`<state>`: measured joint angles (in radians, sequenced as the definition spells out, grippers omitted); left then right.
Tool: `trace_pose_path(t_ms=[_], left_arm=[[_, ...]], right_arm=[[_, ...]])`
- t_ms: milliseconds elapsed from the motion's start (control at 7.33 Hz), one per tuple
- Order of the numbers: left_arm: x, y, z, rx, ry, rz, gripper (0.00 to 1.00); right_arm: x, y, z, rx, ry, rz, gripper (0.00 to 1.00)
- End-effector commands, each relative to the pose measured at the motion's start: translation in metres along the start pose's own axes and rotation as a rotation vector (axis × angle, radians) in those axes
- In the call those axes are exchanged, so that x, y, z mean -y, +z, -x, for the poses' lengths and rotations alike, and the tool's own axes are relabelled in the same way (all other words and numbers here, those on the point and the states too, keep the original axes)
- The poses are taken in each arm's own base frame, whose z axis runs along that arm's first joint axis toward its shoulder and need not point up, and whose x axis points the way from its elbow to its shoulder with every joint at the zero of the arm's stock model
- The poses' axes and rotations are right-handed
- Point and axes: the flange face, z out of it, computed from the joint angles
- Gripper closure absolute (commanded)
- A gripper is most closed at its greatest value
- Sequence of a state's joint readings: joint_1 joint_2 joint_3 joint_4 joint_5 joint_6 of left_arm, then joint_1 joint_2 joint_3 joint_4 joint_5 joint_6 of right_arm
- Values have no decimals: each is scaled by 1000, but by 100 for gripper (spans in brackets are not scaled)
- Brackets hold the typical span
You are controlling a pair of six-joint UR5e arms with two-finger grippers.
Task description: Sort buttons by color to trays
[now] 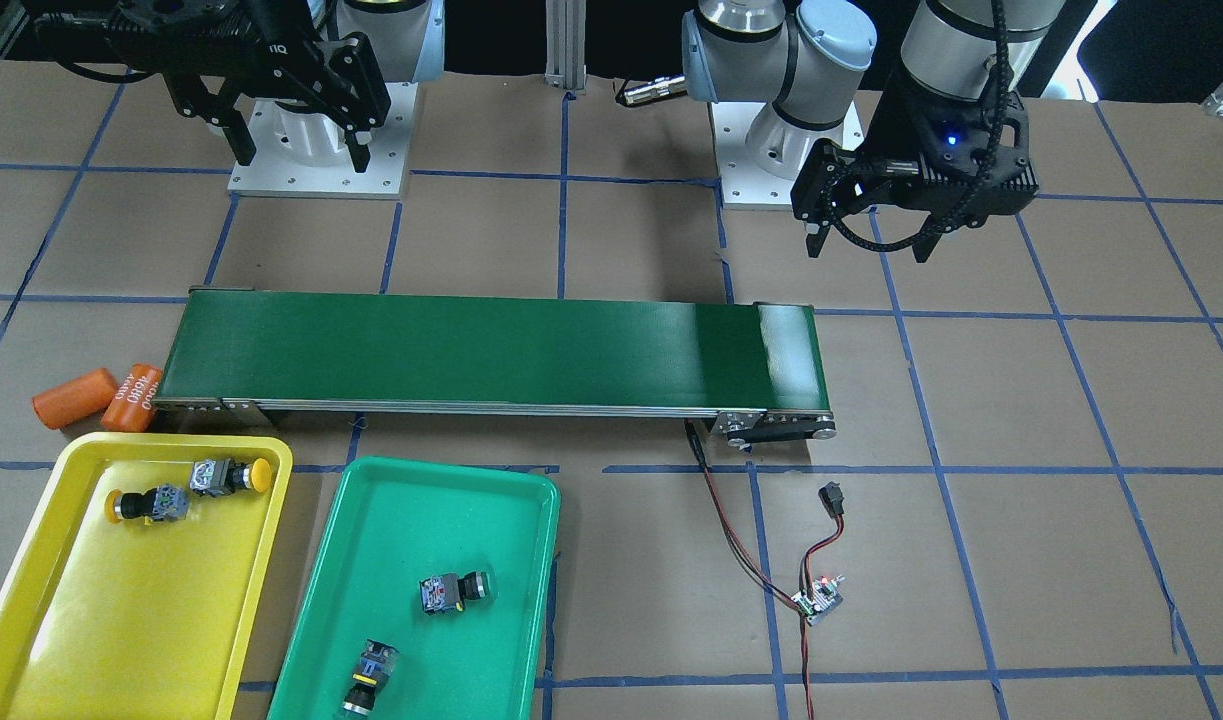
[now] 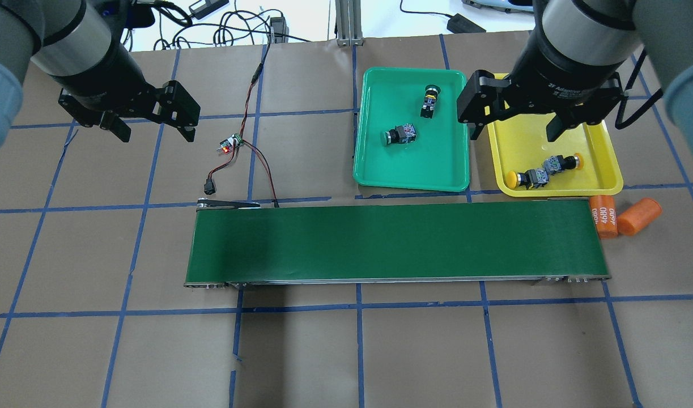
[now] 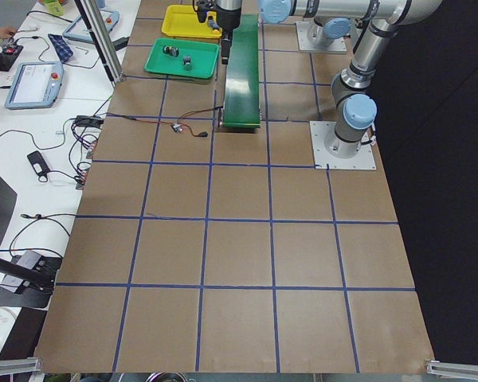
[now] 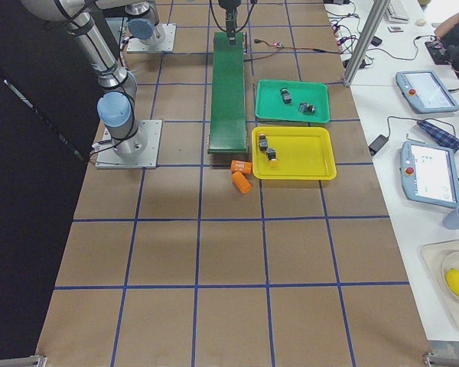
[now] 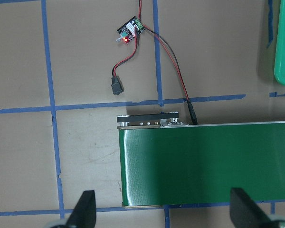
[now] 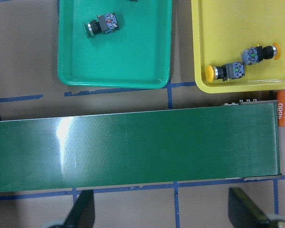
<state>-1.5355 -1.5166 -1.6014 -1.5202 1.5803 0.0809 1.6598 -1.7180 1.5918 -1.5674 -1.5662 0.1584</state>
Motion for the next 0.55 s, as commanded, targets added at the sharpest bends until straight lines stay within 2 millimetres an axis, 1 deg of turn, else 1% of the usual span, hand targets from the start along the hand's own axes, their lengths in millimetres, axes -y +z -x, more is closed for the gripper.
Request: trace_pose_path(t_ms=[0, 136, 409], left_arm=[[0, 0, 0, 1, 0, -1, 0], [0, 0, 0, 0, 0, 0, 0], [0, 0, 0, 0, 0, 0, 0]], right_arm=[[0, 4, 0, 0, 1, 9, 0], [1, -2, -1, -1, 6, -6, 0], [1, 2, -2, 6, 7, 4, 0]])
